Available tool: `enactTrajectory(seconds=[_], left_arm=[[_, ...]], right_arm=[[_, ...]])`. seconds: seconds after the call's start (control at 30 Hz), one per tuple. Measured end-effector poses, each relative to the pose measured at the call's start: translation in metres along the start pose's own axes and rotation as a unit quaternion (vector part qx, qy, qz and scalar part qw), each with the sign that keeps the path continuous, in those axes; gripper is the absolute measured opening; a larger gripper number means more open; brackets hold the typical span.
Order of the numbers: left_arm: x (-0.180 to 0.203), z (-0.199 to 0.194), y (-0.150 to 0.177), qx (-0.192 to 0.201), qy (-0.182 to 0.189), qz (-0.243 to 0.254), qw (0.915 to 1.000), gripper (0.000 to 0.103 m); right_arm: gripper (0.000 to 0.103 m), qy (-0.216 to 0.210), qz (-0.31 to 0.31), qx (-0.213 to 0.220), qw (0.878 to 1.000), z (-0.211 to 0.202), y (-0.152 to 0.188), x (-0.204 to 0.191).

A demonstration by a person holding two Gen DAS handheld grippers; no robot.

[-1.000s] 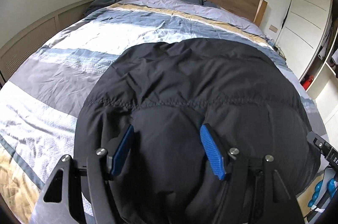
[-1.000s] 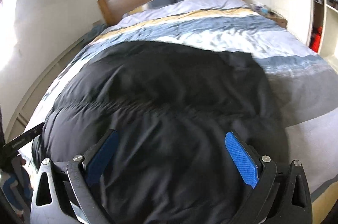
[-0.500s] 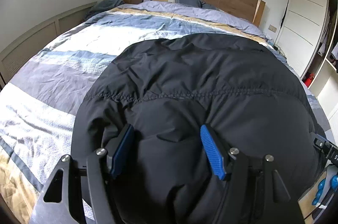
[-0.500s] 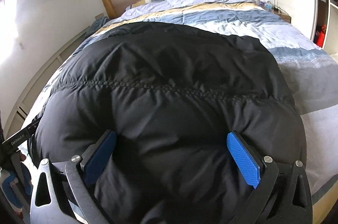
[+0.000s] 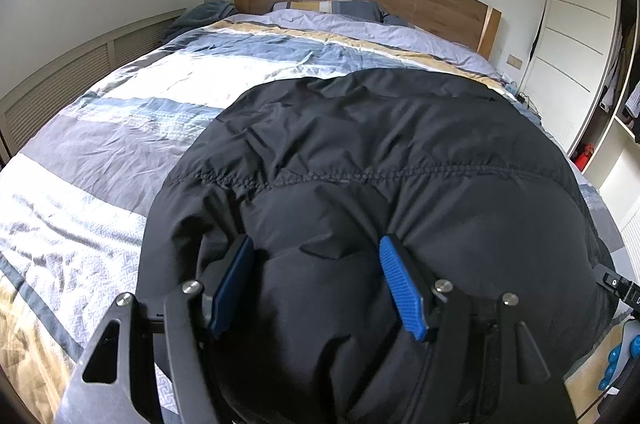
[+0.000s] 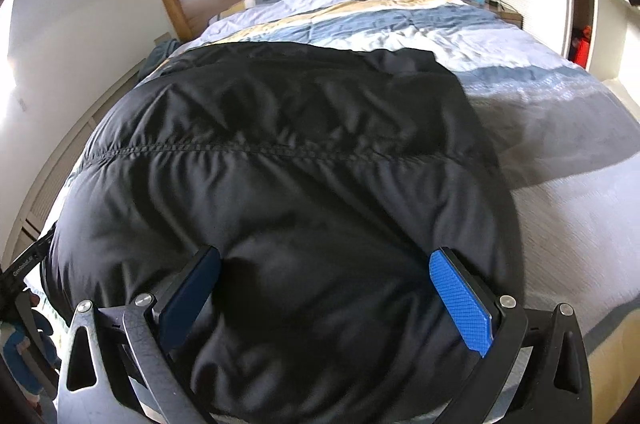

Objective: Fold large clothes

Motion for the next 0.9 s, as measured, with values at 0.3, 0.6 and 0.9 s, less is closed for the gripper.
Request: enactTrajectory(seconds=[0.3,0.6,0.9], left_arm=[[-0.002,-0.019,0.006,0.0,-0.002,0.007,1.0,0.064],[-0.007,-0.052,0.017,-0.005,0.006,0.024,0.9997,0.064],[-0.017,-0.09,0.031,0.007,0.007,0.029,0.9995,0.064]], right_arm=[[0.102,0.018,0.015,-0.002,1.0,-0.021,0.014,0.019],[0.102,0.026,0.045,0.012,0.999,-0.057,0.03,0.035],[0.103,0.032,0.063,0.032,0.997,-0.101,0.049,0.054]])
Point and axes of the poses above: each gripper's, at about its wrist camera, not at the fingertips, and z roughly the way its jaws point, x to its right, y to its underside, the point moved 5 cm from there along z, roughly the way its jaws point, and after that the axes turned 11 degrees about -x, right-handed, at the moved point
